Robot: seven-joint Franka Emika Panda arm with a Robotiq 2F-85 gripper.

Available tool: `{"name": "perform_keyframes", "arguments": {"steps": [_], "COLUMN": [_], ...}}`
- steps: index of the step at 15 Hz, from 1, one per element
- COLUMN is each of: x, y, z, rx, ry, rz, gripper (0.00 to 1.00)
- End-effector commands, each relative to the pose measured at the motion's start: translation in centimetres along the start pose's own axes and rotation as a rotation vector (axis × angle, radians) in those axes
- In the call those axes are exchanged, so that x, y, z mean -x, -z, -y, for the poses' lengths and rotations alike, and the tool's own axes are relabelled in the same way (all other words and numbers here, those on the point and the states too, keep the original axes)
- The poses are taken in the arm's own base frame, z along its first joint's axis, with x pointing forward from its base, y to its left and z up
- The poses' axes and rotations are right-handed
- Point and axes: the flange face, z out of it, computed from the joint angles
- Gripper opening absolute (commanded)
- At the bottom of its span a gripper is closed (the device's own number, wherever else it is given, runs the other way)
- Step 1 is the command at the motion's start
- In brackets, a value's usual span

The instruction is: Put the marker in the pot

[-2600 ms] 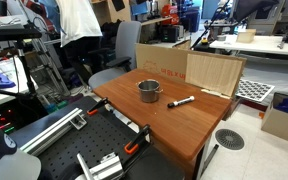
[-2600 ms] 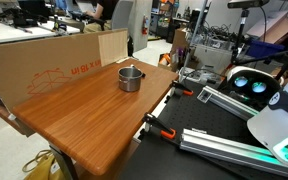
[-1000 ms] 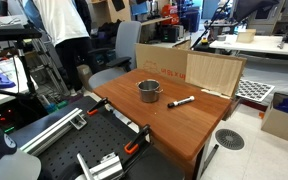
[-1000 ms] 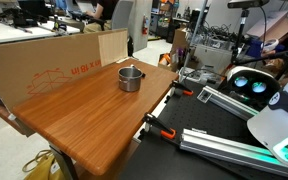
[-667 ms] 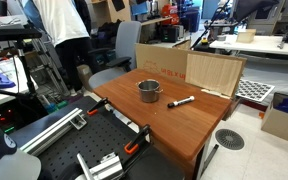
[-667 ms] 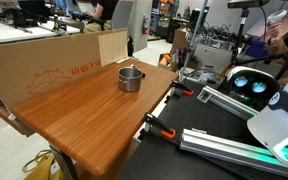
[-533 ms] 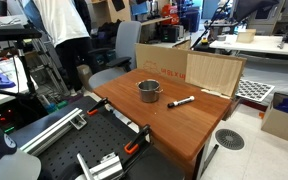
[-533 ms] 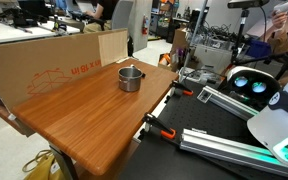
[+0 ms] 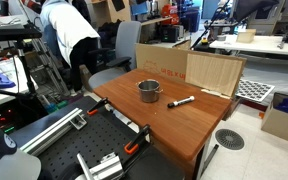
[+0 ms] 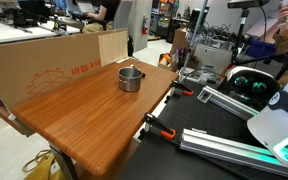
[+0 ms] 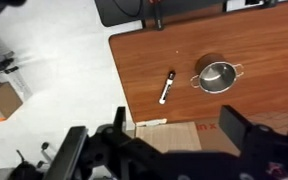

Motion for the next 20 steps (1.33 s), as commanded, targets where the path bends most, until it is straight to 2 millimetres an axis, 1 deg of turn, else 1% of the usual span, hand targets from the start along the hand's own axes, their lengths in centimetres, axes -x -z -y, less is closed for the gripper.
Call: {"name": "perform_keyframes", "arguments": {"steps": [1,6,11,13,17,20], "x": [0.0,-0.2,-0.9,-1.6,-3.7,-6.3], "y": [0.0,-0.2,-1.5,-2.2,-4.5,-6.6], "z": [0.0,0.2,0.6,0.7,1.2,1.7], "rx": [0.0,-0.022,-0.081,-0.096,-0.127,-0.13], "ry": [0.0,-0.014,-0.056,-0.08,-0.132,-0.171], "rz": [0.001,-0.008,0.007,0.012,0.037,0.09], "gripper": [1.0,1.0,1.0,1.0,1.0,1.0]}}
